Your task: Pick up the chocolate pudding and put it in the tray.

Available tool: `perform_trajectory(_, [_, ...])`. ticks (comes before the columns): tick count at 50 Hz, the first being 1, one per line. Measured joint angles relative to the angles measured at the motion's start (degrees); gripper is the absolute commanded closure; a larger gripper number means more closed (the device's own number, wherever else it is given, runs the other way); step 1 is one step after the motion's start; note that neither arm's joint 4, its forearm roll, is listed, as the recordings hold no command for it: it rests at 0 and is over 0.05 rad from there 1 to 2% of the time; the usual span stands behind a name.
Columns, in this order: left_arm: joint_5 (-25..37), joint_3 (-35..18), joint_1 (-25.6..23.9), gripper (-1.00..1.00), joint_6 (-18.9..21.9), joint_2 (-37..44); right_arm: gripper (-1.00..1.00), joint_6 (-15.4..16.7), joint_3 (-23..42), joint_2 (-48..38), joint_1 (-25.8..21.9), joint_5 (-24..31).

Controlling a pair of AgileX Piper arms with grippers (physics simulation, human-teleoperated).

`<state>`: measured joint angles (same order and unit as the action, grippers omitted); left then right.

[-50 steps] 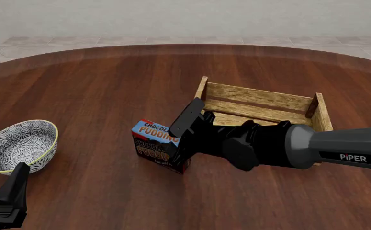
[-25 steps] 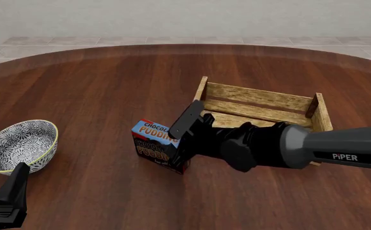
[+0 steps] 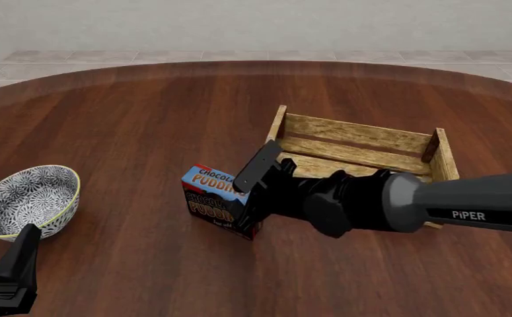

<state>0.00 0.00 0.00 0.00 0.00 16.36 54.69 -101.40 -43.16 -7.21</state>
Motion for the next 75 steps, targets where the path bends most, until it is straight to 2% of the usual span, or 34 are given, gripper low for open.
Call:
perform_trajectory(50, [0.0,0.0,0.0,-1.00,0.0,0.0,-1.00,-0.9,0.5,-2.5,0.7,-1.0])
perform_trajectory(51, [0.0,0.0,0.0,-1.00,0.0,0.0,1.00,-1.0,0.5,-2.6,0.6,-0.9])
perform_trajectory(75, [0.0,0.0,0.0,-1.00,0.0,0.0,1.00,0.3,-0.1,-1.6,-0.3,-1.1])
